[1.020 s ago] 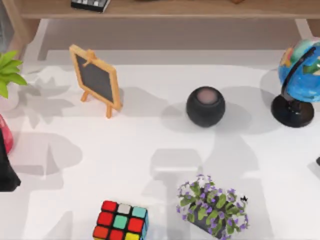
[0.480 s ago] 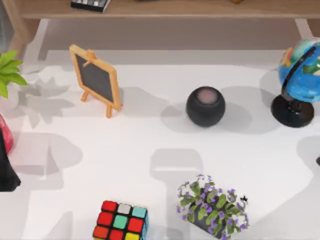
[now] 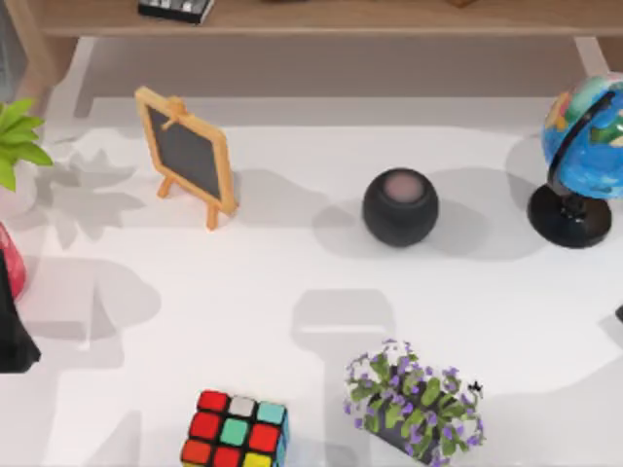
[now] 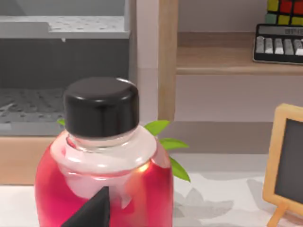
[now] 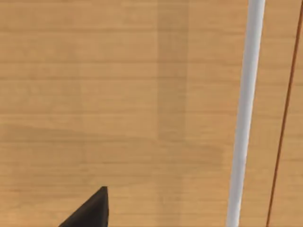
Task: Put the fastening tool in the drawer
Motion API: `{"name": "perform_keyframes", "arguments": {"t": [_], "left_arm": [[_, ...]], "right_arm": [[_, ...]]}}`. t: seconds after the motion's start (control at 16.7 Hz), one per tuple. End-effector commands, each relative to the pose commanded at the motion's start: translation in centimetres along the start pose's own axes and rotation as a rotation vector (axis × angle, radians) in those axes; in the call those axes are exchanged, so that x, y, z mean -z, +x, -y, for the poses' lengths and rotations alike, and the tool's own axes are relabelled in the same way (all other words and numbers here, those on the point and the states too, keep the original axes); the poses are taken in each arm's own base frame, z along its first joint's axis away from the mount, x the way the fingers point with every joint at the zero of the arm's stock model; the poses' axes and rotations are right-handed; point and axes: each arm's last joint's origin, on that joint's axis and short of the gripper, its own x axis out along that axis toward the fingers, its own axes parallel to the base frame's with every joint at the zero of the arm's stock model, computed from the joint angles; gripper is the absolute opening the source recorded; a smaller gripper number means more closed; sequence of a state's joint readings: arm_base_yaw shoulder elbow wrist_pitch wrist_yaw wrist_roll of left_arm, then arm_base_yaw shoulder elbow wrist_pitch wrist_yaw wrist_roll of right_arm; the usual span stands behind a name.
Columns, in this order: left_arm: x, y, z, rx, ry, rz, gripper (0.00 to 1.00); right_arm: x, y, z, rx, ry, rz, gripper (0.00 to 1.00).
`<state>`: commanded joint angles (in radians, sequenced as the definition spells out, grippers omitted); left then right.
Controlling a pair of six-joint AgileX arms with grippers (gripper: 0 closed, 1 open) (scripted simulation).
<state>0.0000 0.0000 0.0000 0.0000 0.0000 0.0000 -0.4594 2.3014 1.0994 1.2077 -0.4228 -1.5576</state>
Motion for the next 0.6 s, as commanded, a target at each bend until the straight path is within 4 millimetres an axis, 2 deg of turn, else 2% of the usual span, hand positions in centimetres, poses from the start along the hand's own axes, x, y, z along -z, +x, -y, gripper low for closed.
{"name": "perform_keyframes", "arguments": {"t": [0.24, 0.6], "left_arm": [[0.0, 0.0, 0.0, 0.0, 0.0, 0.0, 1.0], [0.0, 0.0, 0.0, 0.0, 0.0, 0.0, 1.0]], "right_arm": [[-0.1, 0.3, 0.0, -0.001, 0.001, 0.001, 1.0], [0.0, 2.5, 0.0, 0.0, 0.0, 0.0, 1.0]]}}
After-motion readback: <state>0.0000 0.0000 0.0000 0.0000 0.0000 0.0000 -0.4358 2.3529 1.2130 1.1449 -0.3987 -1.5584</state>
